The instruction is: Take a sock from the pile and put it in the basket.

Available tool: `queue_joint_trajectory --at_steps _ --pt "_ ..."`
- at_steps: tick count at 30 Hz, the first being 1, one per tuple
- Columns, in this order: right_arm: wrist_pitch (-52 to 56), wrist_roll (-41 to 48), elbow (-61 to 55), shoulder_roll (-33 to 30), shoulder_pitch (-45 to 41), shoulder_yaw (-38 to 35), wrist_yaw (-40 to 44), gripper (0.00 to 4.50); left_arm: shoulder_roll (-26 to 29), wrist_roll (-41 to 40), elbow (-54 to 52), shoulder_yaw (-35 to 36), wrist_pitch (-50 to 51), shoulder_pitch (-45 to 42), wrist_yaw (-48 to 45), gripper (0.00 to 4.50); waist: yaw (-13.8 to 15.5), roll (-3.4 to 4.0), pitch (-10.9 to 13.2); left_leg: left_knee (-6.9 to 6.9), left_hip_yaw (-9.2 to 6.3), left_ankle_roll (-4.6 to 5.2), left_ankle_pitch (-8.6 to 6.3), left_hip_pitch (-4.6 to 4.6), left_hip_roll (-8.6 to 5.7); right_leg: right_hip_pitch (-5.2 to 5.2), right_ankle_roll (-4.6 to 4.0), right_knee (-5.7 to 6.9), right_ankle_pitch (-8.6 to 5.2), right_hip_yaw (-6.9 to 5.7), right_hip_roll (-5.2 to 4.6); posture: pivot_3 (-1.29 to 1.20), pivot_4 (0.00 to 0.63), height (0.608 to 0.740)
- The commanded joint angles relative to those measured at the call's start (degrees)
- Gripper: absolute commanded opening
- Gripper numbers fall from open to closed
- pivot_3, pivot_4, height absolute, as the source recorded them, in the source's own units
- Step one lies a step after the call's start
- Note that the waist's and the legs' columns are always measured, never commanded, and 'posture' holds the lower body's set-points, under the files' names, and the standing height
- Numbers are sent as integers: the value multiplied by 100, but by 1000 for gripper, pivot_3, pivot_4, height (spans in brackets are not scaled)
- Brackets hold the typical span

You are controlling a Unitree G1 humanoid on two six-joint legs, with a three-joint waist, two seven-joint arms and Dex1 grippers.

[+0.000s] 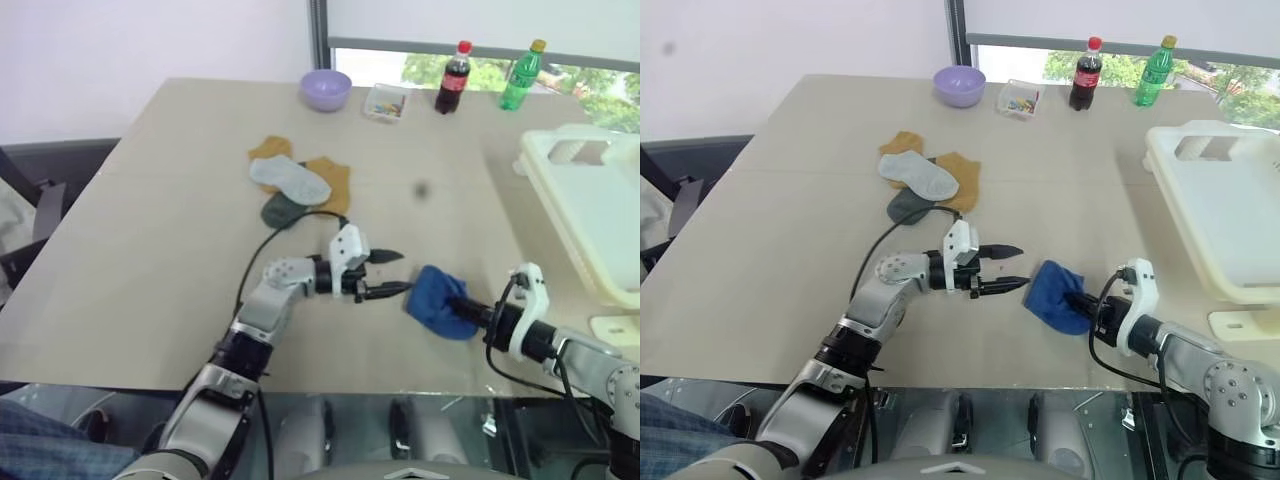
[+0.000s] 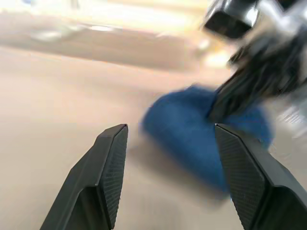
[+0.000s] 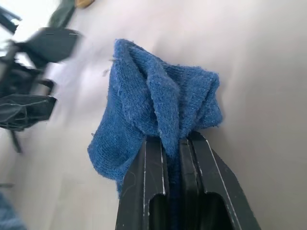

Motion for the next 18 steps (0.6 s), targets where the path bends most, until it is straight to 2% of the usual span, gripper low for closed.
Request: queue_joint_trajectory --at_steps 1,7,11,14,18 --pt "-127 714 -110 119 -219 -366 -455 37 -125 390 456 53 -1103 -47 360 3064 8 1 1 0 0 2 -1 -5 -1 -2 0 -1 0 0 -2 0 150 736" --pt "-409 2340 -282 -202 -374 -551 -1672 37 -709 328 1138 223 -2049 -88 769 3064 6 2 1 1 -1 10 -6 -11 0 -2 3 -3 1 0 -8 0 150 736" --pt "-945 3677 -416 -971 -259 -541 -2553 37 -1025 266 1256 187 -2065 -77 729 3064 -3 8 1 1 1 12 -6 -11 -10 -2 4 -3 0 1 -7 0 150 736" --pt "-1554 4621 -287 -1774 -341 -754 -3270 37 -1347 67 1252 150 -1816 -101 597 3064 -6 9 1 3 -1 12 -6 -10 -14 0 8 -2 -1 2 -6 0 150 736" --pt "-1978 5073 -16 -2423 -303 -1110 -3589 37 -1675 -64 1281 77 -1494 -177 406 3064 5 8 3 9 -1 13 -6 -7 -18 6 25 -2 -8 5 -6 0 150 736"
